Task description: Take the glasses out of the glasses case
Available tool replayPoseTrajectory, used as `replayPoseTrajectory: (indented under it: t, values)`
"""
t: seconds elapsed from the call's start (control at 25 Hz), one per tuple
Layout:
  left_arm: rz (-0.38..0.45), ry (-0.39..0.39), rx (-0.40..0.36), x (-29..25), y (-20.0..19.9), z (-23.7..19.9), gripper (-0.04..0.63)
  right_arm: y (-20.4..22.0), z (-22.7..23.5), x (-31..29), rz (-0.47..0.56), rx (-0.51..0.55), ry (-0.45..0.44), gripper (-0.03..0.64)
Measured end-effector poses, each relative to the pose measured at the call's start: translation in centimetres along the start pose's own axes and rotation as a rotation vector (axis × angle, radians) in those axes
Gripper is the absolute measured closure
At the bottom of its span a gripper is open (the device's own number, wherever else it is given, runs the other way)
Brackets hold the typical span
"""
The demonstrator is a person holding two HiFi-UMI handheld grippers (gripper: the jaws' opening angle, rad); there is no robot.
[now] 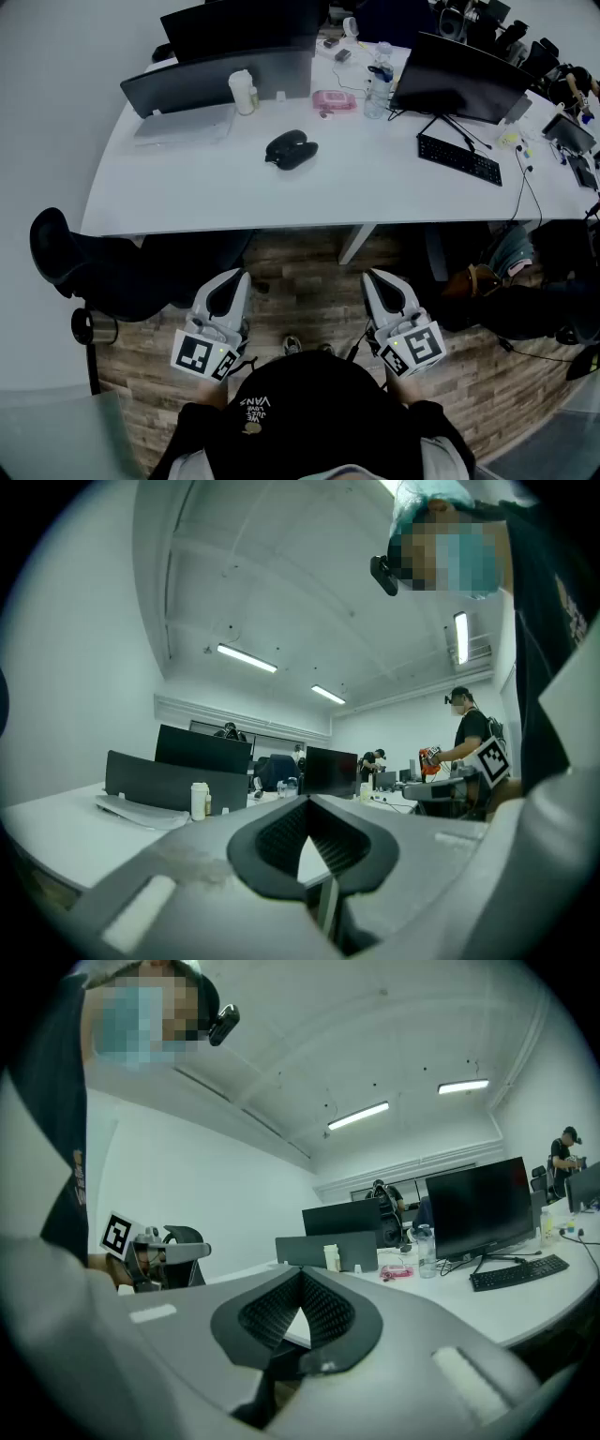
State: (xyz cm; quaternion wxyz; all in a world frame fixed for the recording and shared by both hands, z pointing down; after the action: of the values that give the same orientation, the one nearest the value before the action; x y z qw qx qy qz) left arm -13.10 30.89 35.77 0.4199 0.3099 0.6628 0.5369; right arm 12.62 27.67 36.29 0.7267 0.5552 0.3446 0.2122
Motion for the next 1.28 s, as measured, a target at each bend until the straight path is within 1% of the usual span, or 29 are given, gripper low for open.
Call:
replayPoseTrajectory:
  t: [0.28,0.48,0.72,0.88,1.28]
  values:
    - [0.001,0.027,-0.006,0.0,-0.1,-2.0,0.595,-0.3,-0.9,-1.6,0.027,-0.050,0.006,0.615]
    - [-0.005,0.079,-0.011,-0.2,0.2,-3.2,0.595,-0.1,-1.8,-2.7,0.016,-0.053,0.035,0.615]
    - [-0.018,0.097,0.006,-1.3,0.6,-4.4,0.595,0.0,-1.6,-4.0,-0.007,-0.069,0.041,0.615]
    - [-0.023,0.099,0.015,-2.5,0.6,-5.1,0.595,-0.1,-0.7,-5.3,-0.015,-0.081,0.037,0.615]
    - [-0.019,0.057,0.020,-7.4,-0.8,-6.5,0.595,-1.7,4.0,-8.8,-0.017,-0.076,0.004,0.615]
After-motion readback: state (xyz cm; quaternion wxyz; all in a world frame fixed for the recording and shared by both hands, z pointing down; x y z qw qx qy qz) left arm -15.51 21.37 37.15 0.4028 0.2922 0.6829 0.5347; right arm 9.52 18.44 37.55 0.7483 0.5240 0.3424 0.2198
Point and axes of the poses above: the fingertips, and each gripper's own axes: x backward along the fingers, z to its right, y out of its underside, the point moved 4 cm from there along x, backward along the fingers, and after that the axes turned 12 degrees about -z, right-handed, at the moved point
